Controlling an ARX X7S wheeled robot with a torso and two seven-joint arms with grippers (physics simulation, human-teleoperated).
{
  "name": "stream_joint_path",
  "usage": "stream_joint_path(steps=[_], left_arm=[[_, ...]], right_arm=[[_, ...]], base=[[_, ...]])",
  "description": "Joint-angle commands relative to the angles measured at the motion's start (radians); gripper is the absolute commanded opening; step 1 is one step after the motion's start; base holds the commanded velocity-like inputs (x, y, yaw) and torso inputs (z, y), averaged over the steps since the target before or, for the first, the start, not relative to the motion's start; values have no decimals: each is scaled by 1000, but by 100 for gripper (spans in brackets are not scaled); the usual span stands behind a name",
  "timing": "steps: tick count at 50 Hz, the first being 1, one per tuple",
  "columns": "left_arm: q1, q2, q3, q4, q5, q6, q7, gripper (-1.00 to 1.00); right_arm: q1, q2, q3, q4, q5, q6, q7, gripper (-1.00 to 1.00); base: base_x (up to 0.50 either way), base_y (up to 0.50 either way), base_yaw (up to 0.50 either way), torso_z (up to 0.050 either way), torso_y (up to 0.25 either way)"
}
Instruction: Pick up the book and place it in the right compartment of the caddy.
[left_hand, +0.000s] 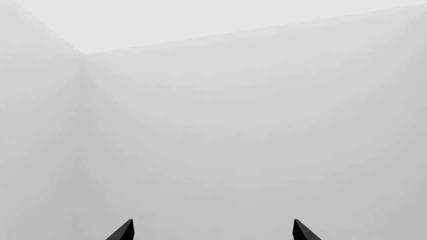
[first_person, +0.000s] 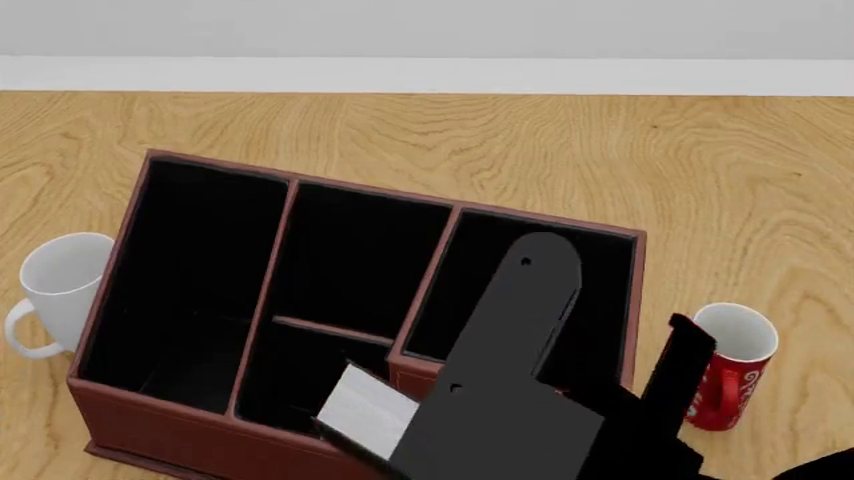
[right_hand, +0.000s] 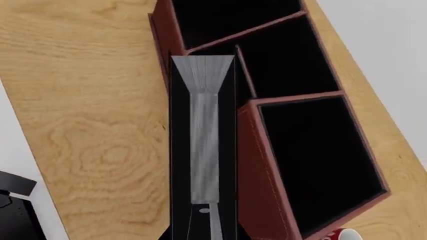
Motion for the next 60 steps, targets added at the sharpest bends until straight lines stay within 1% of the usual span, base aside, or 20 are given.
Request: stream_joint_path(steps=[1, 6, 10, 12, 17, 19, 25, 30, 32, 37, 39, 40, 41, 46, 50, 51, 54, 56, 57, 60], left_arm=[[-6, -2, 15, 0, 5, 5, -6, 100], [-9, 0, 18, -2, 5, 4, -7, 100], [-11, 4, 21, -5, 5, 3, -7, 100], [-13, 7, 21, -6, 3, 2, -7, 100], [-10, 3, 25, -4, 9, 8, -9, 100], [-7, 0, 27, -4, 13, 11, -9, 100], [-5, -6, 32, -2, 19, 20, -12, 100], [-1, -13, 36, -3, 26, 30, -13, 100], [-1, -18, 37, -1, 28, 33, -14, 100], [-14, -31, 47, 7, 26, 36, -18, 100], [-24, -36, 54, 10, 24, 38, -20, 100], [-30, -38, 59, 11, 24, 40, -21, 100], [-36, -39, 66, 11, 24, 42, -22, 100], [-83, -38, 112, 11, 23, 52, -31, 100], [-114, -37, 145, 11, 23, 61, -39, 100], [-121, -37, 151, 11, 23, 62, -40, 100], [-157, -40, 194, 12, 30, 76, -50, 100], [-192, -42, 244, 13, 41, 90, -62, 100], [-211, -43, 271, 13, 45, 98, -69, 100], [-292, -54, 371, 13, 59, 127, -87, 100]], right_arm=[[38, 42, 133, -1, -64, -100, -87, -100], [38, 38, 172, 22, -59, -168, -93, -100], [49, 8, 175, 46, -83, -164, -80, -100], [48, 3, 198, 71, -87, -205, -83, -100], [61, -40, 223, 124, -108, -243, -68, -100], [74, -23, 245, 143, -106, -261, -68, -100], [166, 18, 301, 217, -97, -219, -146, -100], [216, -5, 316, 286, -127, -180, -170, -100], [225, -9, 322, 321, -110, -176, -169, -100], [250, -86, 313, 401, -146, -149, -151, -100], [257, -147, 301, 457, -161, -141, -131, -100], [261, -168, 292, 491, -132, -130, -104, -100], [266, -185, 289, 506, -143, -118, -118, -100], [305, -300, 249, 679, -149, -19, -82, -100], [314, -381, 289, 852, -118, 83, -16, -100], [316, -415, 306, 929, -114, 135, 9, -100], [315, -462, 350, 1025, -108, 214, 43, -100], [317, -510, 394, 1110, -125, 292, 53, -100], [317, -535, 402, 1195, -45, 339, 144, -100], [316, -585, 461, 1251, -118, 427, 99, -100]], base=[[0, 0, 0, 0, 10], [0, 0, 0, 0, 0], [0, 0, 0, 0, 0], [0, 0, 0, 0, 5], [0, 0, 0, 0, 0], [0, 0, 0, 0, 0], [0, 0, 0, 0, 2], [0, 0, 0, 0, 2], [0, 0, 0, 0, 0], [0, 0, 0, 0, 0], [0, 0, 0, 0, 0], [0, 0, 0, 0, 10], [0, 0, 0, 0, 0], [0, 0, 0, 0, 0], [0, 0, 0, 0, 0], [0, 0, 0, 0, 10], [0, 0, 0, 0, 0], [0, 0, 0, 0, 0], [0, 0, 0, 0, 0], [0, 0, 0, 0, 3]])
